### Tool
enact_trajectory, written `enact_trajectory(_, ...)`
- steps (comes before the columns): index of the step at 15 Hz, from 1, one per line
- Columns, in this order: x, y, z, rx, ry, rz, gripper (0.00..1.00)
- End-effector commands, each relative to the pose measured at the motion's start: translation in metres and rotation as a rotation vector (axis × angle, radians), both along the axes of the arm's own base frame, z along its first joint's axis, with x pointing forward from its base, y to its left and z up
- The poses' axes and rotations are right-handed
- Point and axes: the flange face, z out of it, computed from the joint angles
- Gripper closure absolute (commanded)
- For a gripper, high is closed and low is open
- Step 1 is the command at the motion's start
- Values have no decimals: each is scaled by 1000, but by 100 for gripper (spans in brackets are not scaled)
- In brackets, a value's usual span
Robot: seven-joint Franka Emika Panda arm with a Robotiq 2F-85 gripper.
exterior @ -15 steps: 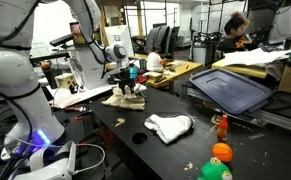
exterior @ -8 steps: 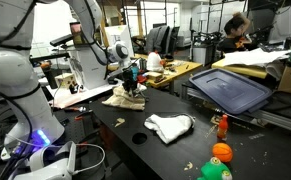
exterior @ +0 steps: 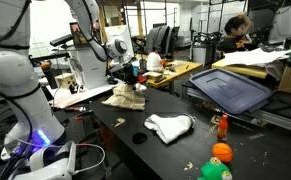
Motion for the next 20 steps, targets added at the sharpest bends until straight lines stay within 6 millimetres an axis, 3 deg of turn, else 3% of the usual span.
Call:
enact_trajectory(1, -15, -13, 43, 50, -71, 7, 99)
enact_trajectory(6, -28, -61, 87, 138, -104, -39, 99)
enact_trajectory(13, -42, -127, 129, 326, -24, -312, 99)
enact_trajectory(17, -31, -152, 160, 411, -18, -515, 99)
enact_trajectory(20, -9, -168, 191, 458, -64, -601, 99)
